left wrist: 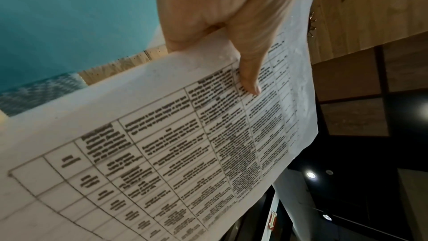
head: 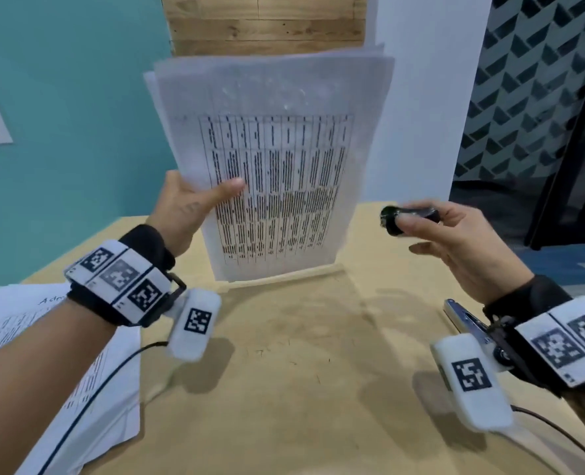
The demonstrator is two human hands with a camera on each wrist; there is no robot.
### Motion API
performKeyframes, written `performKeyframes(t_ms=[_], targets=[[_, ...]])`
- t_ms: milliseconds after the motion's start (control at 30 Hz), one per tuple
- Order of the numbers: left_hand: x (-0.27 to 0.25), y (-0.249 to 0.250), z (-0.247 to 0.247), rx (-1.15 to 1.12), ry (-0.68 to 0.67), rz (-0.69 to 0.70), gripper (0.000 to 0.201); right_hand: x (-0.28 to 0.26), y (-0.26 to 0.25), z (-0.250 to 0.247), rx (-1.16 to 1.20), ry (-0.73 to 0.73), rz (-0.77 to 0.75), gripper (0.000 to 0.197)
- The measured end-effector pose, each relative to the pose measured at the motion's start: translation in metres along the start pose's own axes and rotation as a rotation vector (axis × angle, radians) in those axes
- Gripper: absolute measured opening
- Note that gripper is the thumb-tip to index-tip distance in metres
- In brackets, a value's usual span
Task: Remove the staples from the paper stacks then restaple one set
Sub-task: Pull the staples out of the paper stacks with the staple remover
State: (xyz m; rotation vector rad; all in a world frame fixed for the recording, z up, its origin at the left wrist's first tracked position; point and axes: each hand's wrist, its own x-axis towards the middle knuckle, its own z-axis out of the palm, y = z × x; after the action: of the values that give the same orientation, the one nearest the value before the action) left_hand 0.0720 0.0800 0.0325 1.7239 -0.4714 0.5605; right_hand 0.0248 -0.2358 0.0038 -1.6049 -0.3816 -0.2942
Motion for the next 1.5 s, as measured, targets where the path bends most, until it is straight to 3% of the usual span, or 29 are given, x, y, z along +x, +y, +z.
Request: performKeyframes(t_ms=[67, 133, 233, 367, 433, 500, 533, 633, 700, 833, 933, 1033, 1100, 1133, 1200, 1267, 1400, 1500], targets=[[0.004, 0.002, -0.013, -0.013, 0.069, -0.017, 0.082, -0.003, 0.003, 0.004, -0.133, -0.106, 0.155, 0.056], [0.002, 0.009, -0.019, -0.065, 0.084, 0.022, 0.088, -0.007, 0.009, 0.009, -0.271, -0.227, 0.31, 0.038], [-0.001, 0.033, -0.02, -0.095, 0.066, 0.085, 0.047, -0.01, 0.017, 0.014, -0.438, -0.304, 0.385, 0.026], [0.001, 0.078, -0.044, -0.03, 0.077, 0.101, 0.007, -0.011, 0.016, 0.013, -0.504, -0.285, 0.385, 0.027], [0.011, 0.095, -0.066, -0.033, 0.167, -0.014, 0.019, -0.01, 0.014, 0.012, -0.512, -0.28, 0.386, 0.027], [0.024, 0.109, -0.097, 0.017, 0.218, -0.223, 0.012, -0.01, 0.013, 0.013, -0.509, -0.276, 0.382, 0.027], [0.028, 0.114, -0.115, 0.037, 0.199, -0.371, 0.015, -0.01, 0.012, 0.013, -0.506, -0.279, 0.38, 0.028], [0.025, 0.108, -0.168, 0.19, 0.07, -0.868, 0.055, -0.012, 0.011, 0.015, -0.503, -0.307, 0.38, 0.029], [0.008, 0.088, -0.19, 0.32, 0.027, -0.936, 0.053, -0.014, 0.008, 0.017, -0.506, -0.331, 0.381, 0.036], [-0.044, 0.019, -0.216, 0.355, -0.11, -1.054, 0.083, -0.017, 0.001, 0.018, -0.564, -0.351, 0.337, 0.083], [-0.067, -0.038, -0.243, 0.381, -0.101, -1.128, 0.099, -0.017, 0.0, 0.017, -0.585, -0.373, 0.339, 0.093], [-0.073, -0.079, -0.26, 0.493, -0.055, -1.077, 0.092, -0.017, -0.002, 0.017, -0.595, -0.387, 0.351, 0.095], [-0.076, -0.082, -0.253, 0.673, 0.013, -1.014, 0.066, -0.016, -0.002, 0.017, -0.603, -0.404, 0.363, 0.092], [-0.077, -0.079, -0.247, 0.793, 0.031, -1.021, 0.066, -0.016, -0.002, 0.016, -0.605, -0.415, 0.372, 0.086], [-0.075, -0.075, -0.241, 1.066, 0.041, -1.027, 0.094, -0.013, -0.002, 0.016, -0.617, -0.424, 0.402, 0.064], [-0.073, -0.064, -0.227, 1.224, -0.088, -0.955, 0.106, -0.006, -0.003, 0.019, -0.646, -0.44, 0.432, 0.049], [-0.08, -0.022, -0.155, 1.241, -0.571, -0.784, 0.078, 0.024, -0.004, 0.047, -0.738, -0.51, 0.472, 0.032], [-0.097, -0.004, -0.1, 1.209, -0.825, -0.634, 0.074, 0.057, 0.004, 0.088, -0.943, -0.574, 0.354, 0.03]])
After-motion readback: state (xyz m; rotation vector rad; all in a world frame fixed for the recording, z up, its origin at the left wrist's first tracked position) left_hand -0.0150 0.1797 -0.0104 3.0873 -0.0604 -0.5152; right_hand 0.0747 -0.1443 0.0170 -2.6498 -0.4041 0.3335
